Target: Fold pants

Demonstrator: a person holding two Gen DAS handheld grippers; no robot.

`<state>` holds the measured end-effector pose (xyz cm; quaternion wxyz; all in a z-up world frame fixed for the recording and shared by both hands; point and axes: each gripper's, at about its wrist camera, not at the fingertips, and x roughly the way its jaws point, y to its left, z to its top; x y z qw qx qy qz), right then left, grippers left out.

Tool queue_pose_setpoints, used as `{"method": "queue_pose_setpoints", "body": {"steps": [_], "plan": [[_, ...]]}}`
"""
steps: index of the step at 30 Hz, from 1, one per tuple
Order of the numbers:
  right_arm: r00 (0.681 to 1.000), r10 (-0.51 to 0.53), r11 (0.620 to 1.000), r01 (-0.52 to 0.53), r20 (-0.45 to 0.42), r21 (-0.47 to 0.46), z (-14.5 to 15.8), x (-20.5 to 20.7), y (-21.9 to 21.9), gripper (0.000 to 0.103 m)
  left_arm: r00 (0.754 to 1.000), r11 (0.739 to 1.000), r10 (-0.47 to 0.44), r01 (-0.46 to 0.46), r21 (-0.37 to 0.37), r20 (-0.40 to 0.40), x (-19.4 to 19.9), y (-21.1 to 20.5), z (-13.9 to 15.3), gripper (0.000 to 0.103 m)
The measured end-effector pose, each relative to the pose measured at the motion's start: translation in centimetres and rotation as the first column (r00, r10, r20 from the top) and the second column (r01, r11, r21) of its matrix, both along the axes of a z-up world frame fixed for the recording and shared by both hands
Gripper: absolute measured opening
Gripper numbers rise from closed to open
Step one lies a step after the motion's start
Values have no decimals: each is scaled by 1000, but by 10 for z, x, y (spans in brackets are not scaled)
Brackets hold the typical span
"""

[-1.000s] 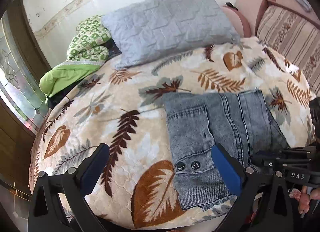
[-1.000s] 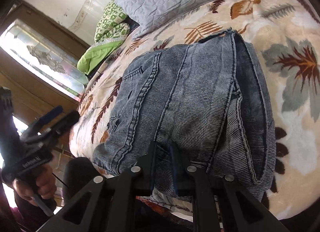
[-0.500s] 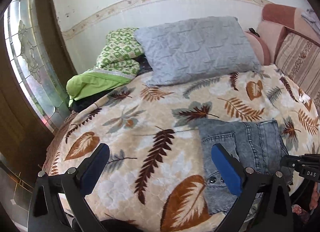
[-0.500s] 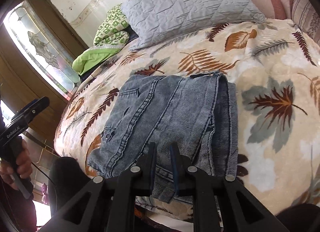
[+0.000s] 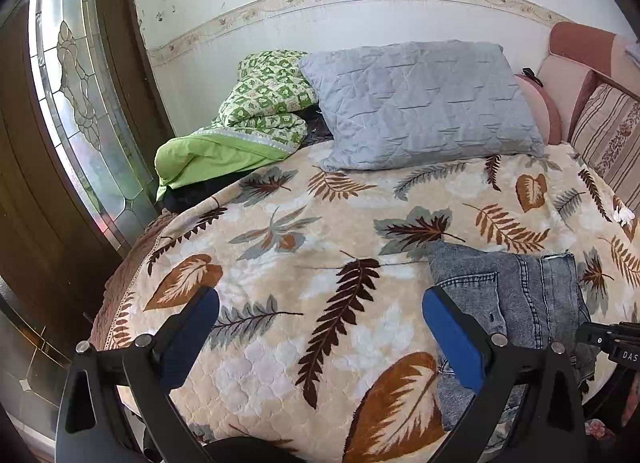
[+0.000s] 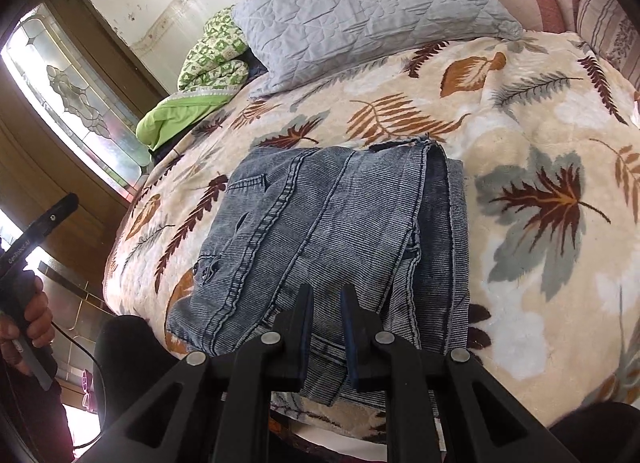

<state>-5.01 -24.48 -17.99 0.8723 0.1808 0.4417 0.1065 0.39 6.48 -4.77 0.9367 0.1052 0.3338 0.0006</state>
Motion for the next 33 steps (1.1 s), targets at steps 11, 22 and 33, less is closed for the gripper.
{"method": "queue_pose_setpoints", "body": {"steps": [11,22,33], "plan": [[994,69,997,-66,-80,36,-28,10,20,16,942,996,-75,59,-61,-326,22,-21,-84,101],[1000,13,999,-12,-27,36,-7,31,-3,17,884,992,-100,126,26,-457,32,-60,-131,101],[996,41,998,-37,-75,60,-23,94,-7,56,871,990,-131,141,-16,-473,71,-63,-135,102]]}}
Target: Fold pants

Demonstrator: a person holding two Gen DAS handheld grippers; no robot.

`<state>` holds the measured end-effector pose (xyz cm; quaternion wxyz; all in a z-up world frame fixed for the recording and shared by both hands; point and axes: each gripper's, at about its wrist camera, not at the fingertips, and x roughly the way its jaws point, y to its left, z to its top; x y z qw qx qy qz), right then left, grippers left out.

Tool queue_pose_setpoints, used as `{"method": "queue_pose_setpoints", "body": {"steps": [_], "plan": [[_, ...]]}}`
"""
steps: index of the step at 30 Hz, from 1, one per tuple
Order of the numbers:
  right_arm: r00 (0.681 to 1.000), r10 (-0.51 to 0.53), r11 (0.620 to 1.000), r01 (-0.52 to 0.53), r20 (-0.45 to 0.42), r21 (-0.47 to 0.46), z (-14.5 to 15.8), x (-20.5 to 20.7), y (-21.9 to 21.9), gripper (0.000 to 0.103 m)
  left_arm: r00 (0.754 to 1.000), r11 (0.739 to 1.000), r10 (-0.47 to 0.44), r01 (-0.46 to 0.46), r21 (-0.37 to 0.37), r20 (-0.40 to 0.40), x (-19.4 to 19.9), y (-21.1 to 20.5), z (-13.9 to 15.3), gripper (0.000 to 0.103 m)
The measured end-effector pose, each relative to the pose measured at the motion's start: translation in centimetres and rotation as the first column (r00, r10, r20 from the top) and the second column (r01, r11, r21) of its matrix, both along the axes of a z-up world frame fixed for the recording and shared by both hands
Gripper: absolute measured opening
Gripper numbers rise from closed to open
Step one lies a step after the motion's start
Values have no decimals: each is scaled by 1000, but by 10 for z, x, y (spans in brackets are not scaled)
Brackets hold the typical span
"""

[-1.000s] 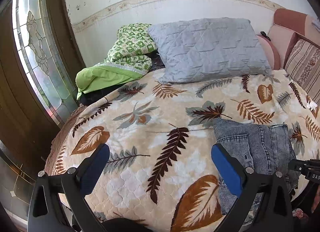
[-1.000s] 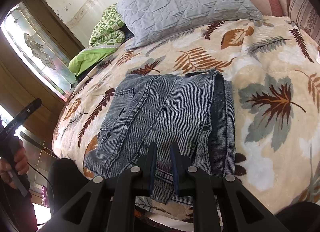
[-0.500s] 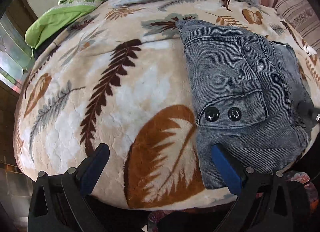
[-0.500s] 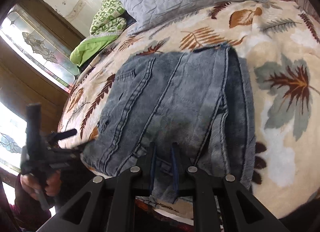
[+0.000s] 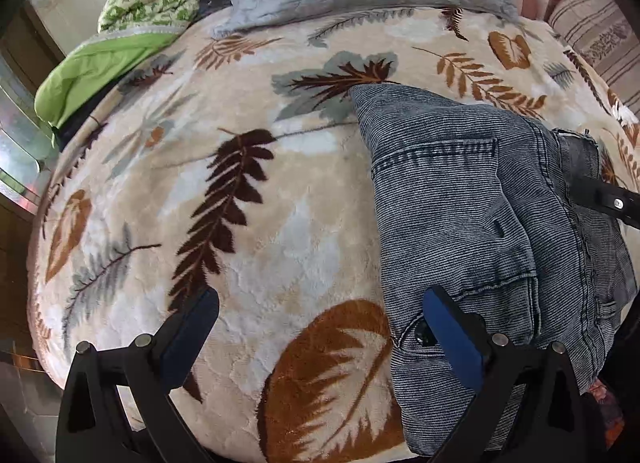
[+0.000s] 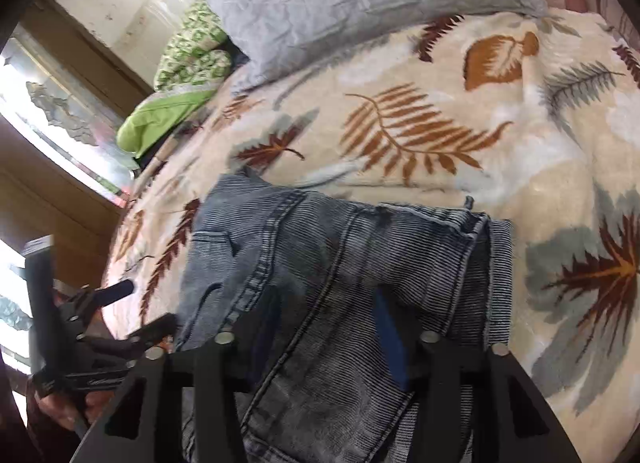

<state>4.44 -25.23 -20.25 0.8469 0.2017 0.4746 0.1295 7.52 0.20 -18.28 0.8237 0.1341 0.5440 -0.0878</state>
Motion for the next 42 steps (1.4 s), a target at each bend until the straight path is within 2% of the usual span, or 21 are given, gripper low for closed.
{"method": "queue_pose_setpoints", "body": {"steps": [3,5,6,9,12,17,21,24,29,32,34,36,39,41,42], "plan": [[1000,-14,1000,14,12,3,10,-14,-14,59,999,999,20,-21,-48,-26,2,11,5,102],[999,-41,998,40,19,45,14,-25,-32,63,999,996,38,-40,-80,-28,5,19,10,101],[997,-69,995,68,18,73,15,-31,-45,68,998,994,43,-46,-99,-35,8,24,11,101],[987,-160,976,163,-30,143,9,-46,-80,70,996,986,55,-65,-153,-72,15,32,10,101],[976,-199,955,212,-85,209,-3,-56,-106,70,992,977,14,-41,-211,-127,23,30,3,101],[972,-178,922,220,-156,318,-27,-61,-121,70,980,955,-61,2,-297,-189,30,15,-12,101],[978,-138,904,190,-159,384,-42,-56,-116,70,970,929,-115,29,-370,-214,31,4,-15,101],[984,-107,896,158,-144,416,-46,-53,-112,71,967,923,-142,51,-382,-212,33,-5,-18,101],[987,-75,854,136,-140,502,-54,-48,-110,71,966,912,-153,58,-406,-207,39,-14,-21,101],[990,-57,854,115,-128,507,-54,-46,-106,73,964,900,-178,80,-428,-195,37,-25,-22,101],[993,-41,847,95,-115,523,-53,-45,-103,73,955,879,-217,102,-467,-201,33,-31,-23,101],[995,-9,822,63,-98,566,-53,-44,-100,74,942,859,-263,130,-496,-209,24,-39,-27,101],[997,75,784,-38,-34,620,-46,-43,-88,74,940,852,-304,194,-486,-158,8,-42,-26,102],[996,83,798,-54,-20,601,-44,-43,-84,75,937,840,-309,189,-508,-164,9,-37,-28,101],[996,73,804,-32,-46,593,-48,-42,-85,74,936,834,-305,175,-524,-174,11,-36,-28,101]]}}
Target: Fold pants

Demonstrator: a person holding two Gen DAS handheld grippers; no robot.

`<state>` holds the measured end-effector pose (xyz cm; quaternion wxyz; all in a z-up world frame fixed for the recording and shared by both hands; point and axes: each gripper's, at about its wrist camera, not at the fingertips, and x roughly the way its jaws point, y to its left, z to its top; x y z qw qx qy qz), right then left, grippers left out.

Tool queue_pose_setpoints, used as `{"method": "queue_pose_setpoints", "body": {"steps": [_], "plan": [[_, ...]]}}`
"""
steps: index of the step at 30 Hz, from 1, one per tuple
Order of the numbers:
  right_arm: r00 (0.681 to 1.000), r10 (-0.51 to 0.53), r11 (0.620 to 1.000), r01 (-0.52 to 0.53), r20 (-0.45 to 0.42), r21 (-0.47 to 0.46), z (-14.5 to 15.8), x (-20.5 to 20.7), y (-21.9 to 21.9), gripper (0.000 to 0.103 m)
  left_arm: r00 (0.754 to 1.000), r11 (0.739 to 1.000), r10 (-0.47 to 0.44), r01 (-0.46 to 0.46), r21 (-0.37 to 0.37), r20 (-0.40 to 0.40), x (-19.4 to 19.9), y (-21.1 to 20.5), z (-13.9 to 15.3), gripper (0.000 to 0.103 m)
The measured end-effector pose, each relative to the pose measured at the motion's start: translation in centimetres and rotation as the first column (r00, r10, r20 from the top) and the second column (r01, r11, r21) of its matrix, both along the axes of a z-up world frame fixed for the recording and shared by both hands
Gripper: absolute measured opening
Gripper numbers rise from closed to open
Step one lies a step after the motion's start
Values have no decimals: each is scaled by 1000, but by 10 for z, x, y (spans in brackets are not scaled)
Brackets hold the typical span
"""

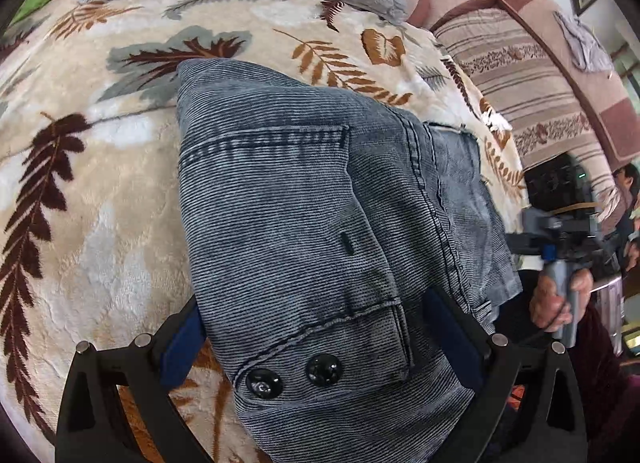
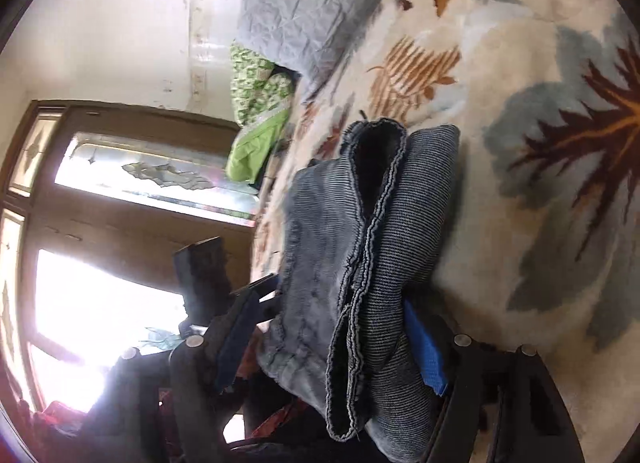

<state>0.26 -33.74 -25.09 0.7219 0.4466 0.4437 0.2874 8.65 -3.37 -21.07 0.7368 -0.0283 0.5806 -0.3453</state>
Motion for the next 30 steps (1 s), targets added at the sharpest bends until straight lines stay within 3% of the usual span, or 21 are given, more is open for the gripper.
{"method": "queue_pose_setpoints", "body": {"steps": [2,9,14,19,22,24,27,30], "plan": [[998,-12,1000,12,-60,-2,-11,4,-1,73,1000,1000,3,-3,-3,-22,4,-1,1,101],[997,77,993,-76,3,-91,-1,2,25,75,999,999,28,-29,-22,-28,6,-6,-1,101],[999,25,999,-26,-25,-32,-12,7,17,75,997,997,76,-76,-13,-12,6,-6,-5,102],[998,48,988,-43,30,-150,2,3,33,76,993,993,119,-119,-14,17,4,-10,-5,103],[997,52,982,-41,58,-184,10,4,45,73,987,987,161,-160,-14,31,1,-3,0,81],[996,46,979,-30,79,-204,17,4,47,68,985,985,172,-171,-34,31,-1,4,7,60],[991,35,972,-3,128,-235,29,1,53,63,984,983,177,-175,-46,34,-3,7,14,49],[983,42,959,10,179,-283,42,-2,60,60,983,986,169,-167,-32,76,-9,3,25,44]]}}
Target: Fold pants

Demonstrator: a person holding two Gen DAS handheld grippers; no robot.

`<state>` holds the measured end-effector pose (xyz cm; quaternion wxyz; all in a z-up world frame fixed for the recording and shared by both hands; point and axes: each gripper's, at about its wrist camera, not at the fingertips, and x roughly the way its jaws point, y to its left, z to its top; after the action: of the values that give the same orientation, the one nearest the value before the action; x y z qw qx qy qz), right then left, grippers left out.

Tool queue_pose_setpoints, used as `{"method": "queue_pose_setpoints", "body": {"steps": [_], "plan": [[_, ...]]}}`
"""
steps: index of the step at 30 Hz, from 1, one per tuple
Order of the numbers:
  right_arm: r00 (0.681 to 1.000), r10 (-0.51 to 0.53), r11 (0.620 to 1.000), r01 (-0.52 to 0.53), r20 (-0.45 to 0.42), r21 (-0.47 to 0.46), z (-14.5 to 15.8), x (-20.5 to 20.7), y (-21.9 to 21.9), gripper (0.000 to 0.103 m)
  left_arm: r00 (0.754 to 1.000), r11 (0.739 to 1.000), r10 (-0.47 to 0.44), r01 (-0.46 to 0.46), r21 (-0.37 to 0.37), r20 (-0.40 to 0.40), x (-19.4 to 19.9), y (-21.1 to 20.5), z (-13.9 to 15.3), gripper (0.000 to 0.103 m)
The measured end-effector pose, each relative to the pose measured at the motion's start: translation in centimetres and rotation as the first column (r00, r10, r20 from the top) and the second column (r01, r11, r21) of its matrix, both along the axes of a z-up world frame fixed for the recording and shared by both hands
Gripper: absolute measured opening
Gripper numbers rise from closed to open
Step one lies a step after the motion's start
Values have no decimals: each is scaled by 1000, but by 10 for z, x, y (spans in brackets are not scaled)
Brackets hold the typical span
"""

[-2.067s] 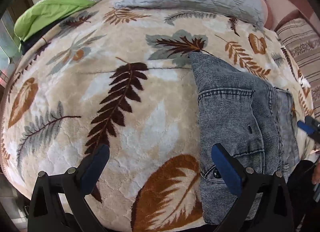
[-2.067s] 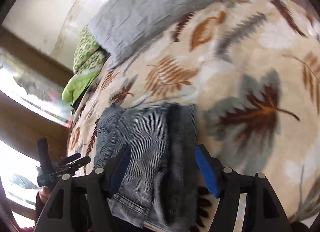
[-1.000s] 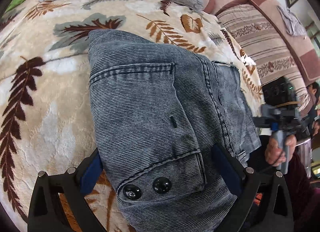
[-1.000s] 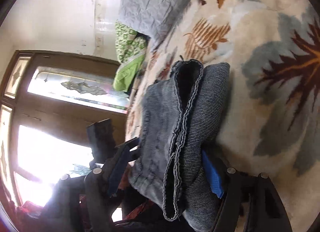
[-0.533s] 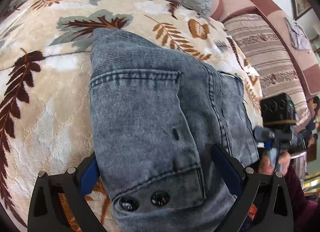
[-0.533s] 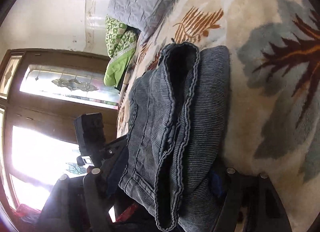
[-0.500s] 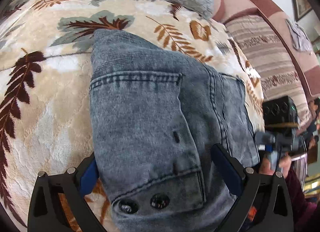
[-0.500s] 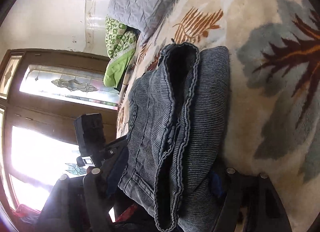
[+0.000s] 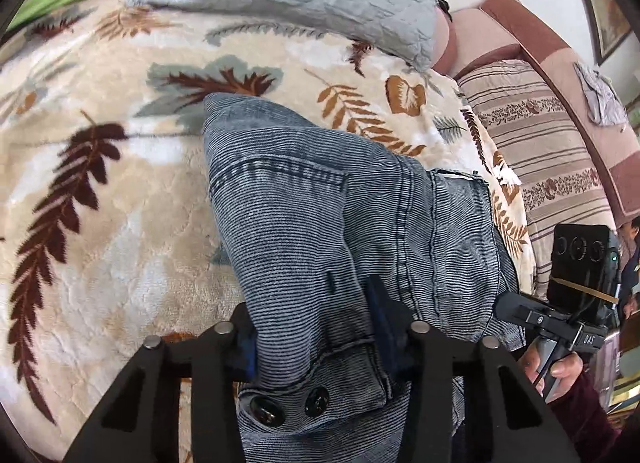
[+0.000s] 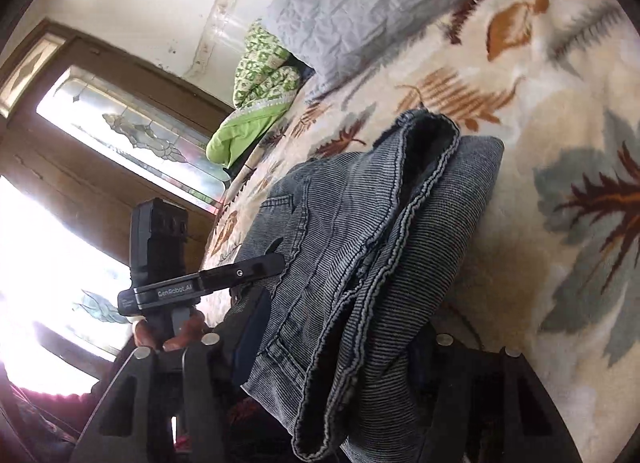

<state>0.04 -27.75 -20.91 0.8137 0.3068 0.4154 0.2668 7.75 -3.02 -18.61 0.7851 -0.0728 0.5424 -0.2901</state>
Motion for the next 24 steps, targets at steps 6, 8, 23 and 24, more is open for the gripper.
{"method": "queue_pose_setpoints", "body": {"steps": [6,8,23,24], "plan": [[997,-4,997,10,72,-71,24,-1,10,60,997,999,-27,25,26,69,-1,-3,38,44],[995,-10,999,15,101,-52,33,3,6,60,995,999,-22,20,27,95,6,-1,53,44],[979,-60,998,64,197,-16,66,89,3,60,984,992,17,-39,117,179,87,-7,94,45],[979,-60,998,65,194,-17,66,94,2,60,983,991,18,-41,124,183,91,-9,93,45]]}}
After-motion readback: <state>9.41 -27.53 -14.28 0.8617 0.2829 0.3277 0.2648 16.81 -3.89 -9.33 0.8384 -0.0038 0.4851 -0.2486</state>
